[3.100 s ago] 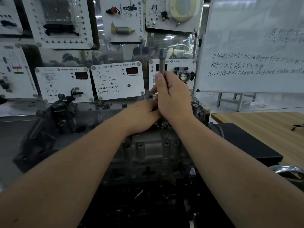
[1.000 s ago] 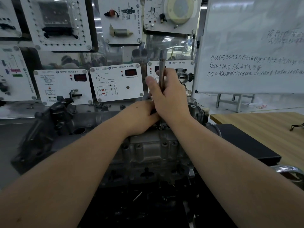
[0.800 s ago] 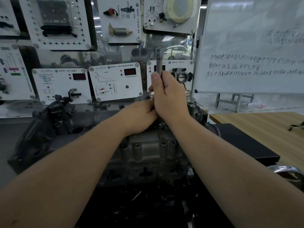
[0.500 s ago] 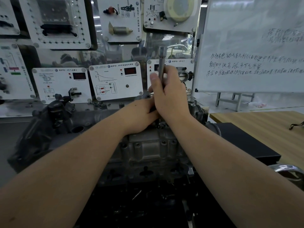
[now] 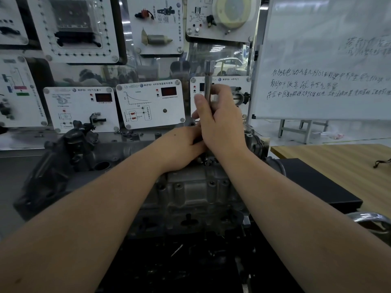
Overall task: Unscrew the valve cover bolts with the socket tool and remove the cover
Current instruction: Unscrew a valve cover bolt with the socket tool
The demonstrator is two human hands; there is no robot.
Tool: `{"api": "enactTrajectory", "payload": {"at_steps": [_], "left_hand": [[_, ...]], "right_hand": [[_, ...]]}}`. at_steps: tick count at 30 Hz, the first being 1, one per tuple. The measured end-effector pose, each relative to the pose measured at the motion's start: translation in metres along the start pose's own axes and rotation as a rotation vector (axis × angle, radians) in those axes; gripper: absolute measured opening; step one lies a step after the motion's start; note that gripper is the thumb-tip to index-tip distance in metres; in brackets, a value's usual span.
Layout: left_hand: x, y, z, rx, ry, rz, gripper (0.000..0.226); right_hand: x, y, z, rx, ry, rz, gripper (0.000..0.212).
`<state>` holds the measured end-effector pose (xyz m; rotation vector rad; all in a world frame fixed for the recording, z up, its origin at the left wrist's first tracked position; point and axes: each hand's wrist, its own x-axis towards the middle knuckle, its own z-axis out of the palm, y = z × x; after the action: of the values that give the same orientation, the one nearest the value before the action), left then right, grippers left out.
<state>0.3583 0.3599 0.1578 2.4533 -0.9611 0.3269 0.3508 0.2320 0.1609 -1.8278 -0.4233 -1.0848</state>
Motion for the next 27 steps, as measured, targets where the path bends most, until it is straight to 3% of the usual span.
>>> {"api": "enactTrajectory", "payload": {"at_steps": [2,9,16,23,27], "left_hand": [[0.0003,0.0004,0.0002,-0.017,0.007,-0.007,0.015],[-0.0021,0.0033,-0.0022,-0.045,-0.012,-0.014,0.025],[-0.0016,0.0033,-0.0024,-0.036,0.022,-0.001,0.024],[-0.0037,0.005,-0.0024,-0.044,0.003,-0.02,0.025],[-0.0024,0.0034,-0.0023,-0.035,0.031,-0.005,0.027]], "right_hand": [[-0.0002,-0.0001,0.0005,0.002,0.011,-0.012,0.007],[-0.0007,-0.0005,0.0014,-0.014,-0.013,-0.005,0.029],[-0.0013,-0.0023,0.0,-0.042,0.009,-0.019,0.016],[-0.0024,-0.0035,0.0005,-0.061,-0.01,-0.01,0.027],[-0.0031,-0.0046,-0.0013,-0.032,-0.019,-0.008,0.014]]}}
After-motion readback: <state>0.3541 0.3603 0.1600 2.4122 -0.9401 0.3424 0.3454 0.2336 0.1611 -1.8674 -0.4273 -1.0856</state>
